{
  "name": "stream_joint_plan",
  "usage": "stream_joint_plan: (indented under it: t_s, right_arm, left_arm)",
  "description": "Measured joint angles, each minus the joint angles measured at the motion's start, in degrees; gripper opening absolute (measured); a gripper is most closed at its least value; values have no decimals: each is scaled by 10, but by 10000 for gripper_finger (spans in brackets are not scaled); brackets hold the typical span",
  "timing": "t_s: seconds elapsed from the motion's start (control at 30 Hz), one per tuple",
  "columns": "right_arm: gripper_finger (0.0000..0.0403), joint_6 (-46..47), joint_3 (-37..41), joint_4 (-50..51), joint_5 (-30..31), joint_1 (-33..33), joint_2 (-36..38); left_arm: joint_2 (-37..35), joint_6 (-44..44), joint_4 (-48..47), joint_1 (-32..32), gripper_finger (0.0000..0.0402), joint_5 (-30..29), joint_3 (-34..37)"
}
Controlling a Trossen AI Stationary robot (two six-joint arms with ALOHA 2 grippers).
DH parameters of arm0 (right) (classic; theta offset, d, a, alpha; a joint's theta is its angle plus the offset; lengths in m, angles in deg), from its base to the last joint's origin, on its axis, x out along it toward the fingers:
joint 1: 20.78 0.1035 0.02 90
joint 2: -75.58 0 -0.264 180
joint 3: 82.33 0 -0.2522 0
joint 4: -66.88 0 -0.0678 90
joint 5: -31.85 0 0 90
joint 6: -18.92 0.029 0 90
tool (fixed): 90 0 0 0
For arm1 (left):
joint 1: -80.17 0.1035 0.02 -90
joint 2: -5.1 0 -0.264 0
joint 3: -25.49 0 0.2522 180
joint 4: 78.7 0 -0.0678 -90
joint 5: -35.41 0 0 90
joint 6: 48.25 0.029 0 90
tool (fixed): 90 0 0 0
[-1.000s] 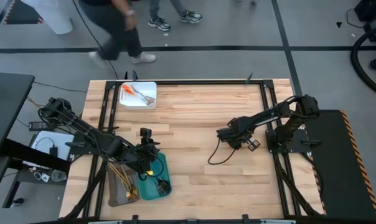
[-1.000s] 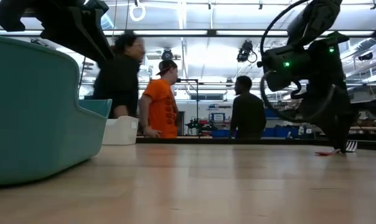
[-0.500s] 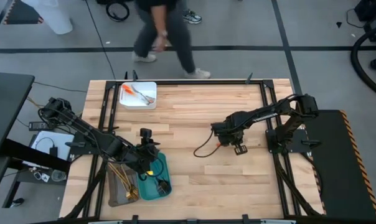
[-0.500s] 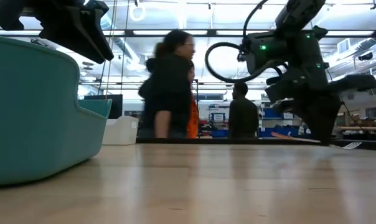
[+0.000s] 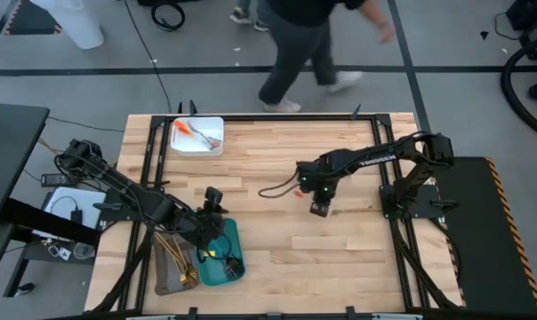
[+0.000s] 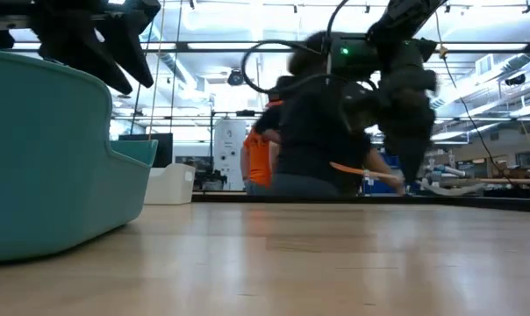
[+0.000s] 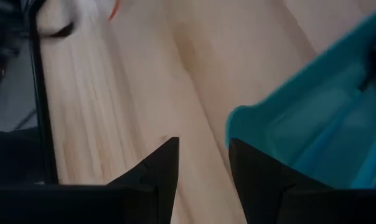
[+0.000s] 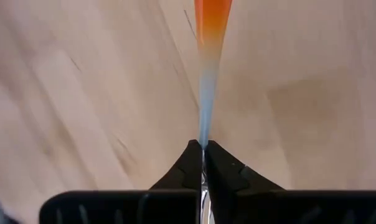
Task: Sort silverware by color (type)
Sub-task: Put the orange fork into the white bin
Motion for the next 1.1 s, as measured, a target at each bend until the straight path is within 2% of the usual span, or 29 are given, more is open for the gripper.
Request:
stream_joint_plan:
  t_s: [0.13, 0.47, 0.7, 0.83, 1.03, 1.1]
  right_arm:
    - [15, 72, 0, -77, -46, -3, 0]
    - [16, 216, 0, -320, -109, 6, 0]
    - [16, 288, 0, -475, -104, 30, 0]
    - [16, 317, 0, -526, -67, 52, 0]
    - [16, 335, 0, -576, -28, 78, 1]
    - [16, 342, 0, -573, -18, 84, 1]
  left_arm:
    - [0, 71, 10, 0, 148, 3, 0]
    - [0, 220, 100, 0, 148, 4, 0]
    - [11, 317, 186, 5, 148, -5, 0]
    - [32, 406, 212, 5, 148, -37, -1]
    - [73, 527, 256, 6, 148, -154, 0]
    - [85, 558, 283, 6, 148, -175, 0]
